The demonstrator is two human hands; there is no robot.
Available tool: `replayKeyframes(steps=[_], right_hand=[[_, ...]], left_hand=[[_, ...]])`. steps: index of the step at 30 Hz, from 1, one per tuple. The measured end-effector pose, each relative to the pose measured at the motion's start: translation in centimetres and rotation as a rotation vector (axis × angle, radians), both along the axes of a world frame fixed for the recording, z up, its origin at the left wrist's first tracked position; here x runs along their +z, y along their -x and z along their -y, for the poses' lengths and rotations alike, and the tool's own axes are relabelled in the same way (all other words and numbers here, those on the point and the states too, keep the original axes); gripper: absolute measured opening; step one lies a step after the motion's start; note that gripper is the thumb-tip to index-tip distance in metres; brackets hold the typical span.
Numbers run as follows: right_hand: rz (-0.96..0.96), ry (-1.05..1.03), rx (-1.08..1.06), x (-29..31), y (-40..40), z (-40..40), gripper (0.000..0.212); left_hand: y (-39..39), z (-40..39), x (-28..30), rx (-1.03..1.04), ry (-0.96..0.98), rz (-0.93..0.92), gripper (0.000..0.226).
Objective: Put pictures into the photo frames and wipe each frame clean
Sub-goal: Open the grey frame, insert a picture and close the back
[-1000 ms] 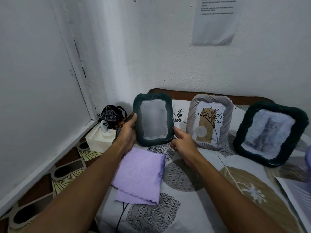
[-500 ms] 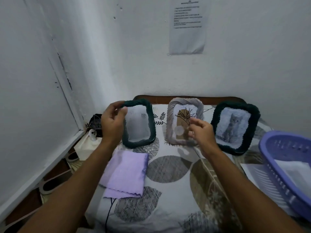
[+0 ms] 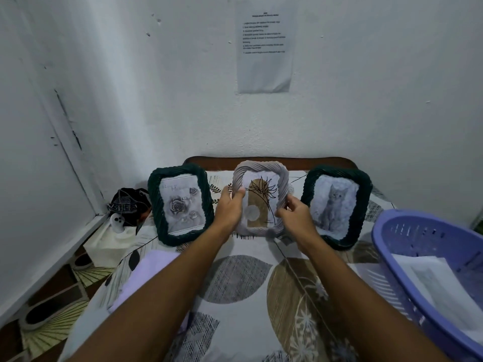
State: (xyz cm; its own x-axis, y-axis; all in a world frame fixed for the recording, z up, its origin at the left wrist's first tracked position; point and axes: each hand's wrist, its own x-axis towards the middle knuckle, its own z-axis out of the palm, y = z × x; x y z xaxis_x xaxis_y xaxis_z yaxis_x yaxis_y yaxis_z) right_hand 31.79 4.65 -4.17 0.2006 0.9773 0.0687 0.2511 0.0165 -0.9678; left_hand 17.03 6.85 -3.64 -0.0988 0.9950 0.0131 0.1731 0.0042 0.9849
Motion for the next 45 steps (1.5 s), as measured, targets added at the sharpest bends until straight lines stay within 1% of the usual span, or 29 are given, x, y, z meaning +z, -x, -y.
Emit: replayKeyframes(steps=[2,4,7,13,15,19,21,24,26,28,30,32,34,36,38,40,42,45], right_hand=[[-0.010,-0.022,-0.015,-0.2,0.1,0.1,0.033],[-0.038,-0.018,-0.052,-0.2,-0.2,0.3,0.042],[-0.107,-0.022,-0.099,0.2,-0.9,1.2,0.045],[-0.212,-0.045,-0.063,1.3,-1.9,5.7,0.033],[-0.299,-0.017,-0.014,1.7,-2.0,7.7,0.027],[-0.454,0.054,0.100,2.1,-1.7,11.1,0.015],[-0.477,0.041,0.133,2.3,-1.4,12.3,0.014],[-0.402,-0.032,0.166,3.1,-0.4,13.8,0.013],[-0.308,-0.110,0.187,3.5,0.3,14.4,0.015],[-0.217,-0.170,0.183,3.6,0.9,14.7,0.016],[-0.099,-0.219,0.165,3.5,1.3,14.6,0.014],[0.013,-0.269,0.152,3.5,1.6,14.8,0.011],[0.133,-0.326,0.126,3.6,1.9,15.0,0.011],[0.258,-0.367,0.100,3.7,2.1,15.0,0.011],[0.348,-0.382,0.115,3.9,2.1,15.1,0.016],[0.390,-0.381,0.145,4.4,2.1,15.2,0.027],[0.388,-0.393,0.133,5.2,1.8,15.2,0.033],[0.320,-0.372,0.053,5.9,0.6,14.3,0.025]], left_hand=[[-0.3,0.4,0.0,-0.064,0.042,0.053,0.050],[0.2,0.8,0.3,-0.074,0.074,0.117,0.048],[1.6,2.3,1.4,-0.075,0.073,0.184,0.046],[4.5,7.7,3.0,-0.160,0.037,0.167,0.044],[5.3,9.7,3.2,-0.165,0.041,0.161,0.038],[6.5,12.4,2.7,-0.133,0.066,0.136,0.033],[6.4,13.2,2.3,-0.080,0.012,0.072,0.028],[5.2,14.4,2.8,0.038,-0.201,-0.062,0.025],[3.7,15.2,4.0,-0.005,-0.253,-0.069,0.017],[2.1,15.5,5.2,-0.075,-0.208,0.001,0.014],[1.0,15.5,6.2,-0.107,-0.148,0.091,0.017],[0.4,15.2,6.6,-0.084,-0.124,0.146,0.020],[0.2,14.8,6.7,-0.042,-0.122,0.162,0.024],[0.3,14.6,6.5,-0.019,-0.124,0.166,0.023],[0.5,14.4,6.4,-0.012,-0.113,0.187,0.020],[0.8,14.2,6.3,-0.024,-0.065,0.214,0.021],[1.3,13.7,6.0,-0.051,0.010,0.236,0.025],[2.3,12.8,5.1,-0.106,0.093,0.266,0.024]])
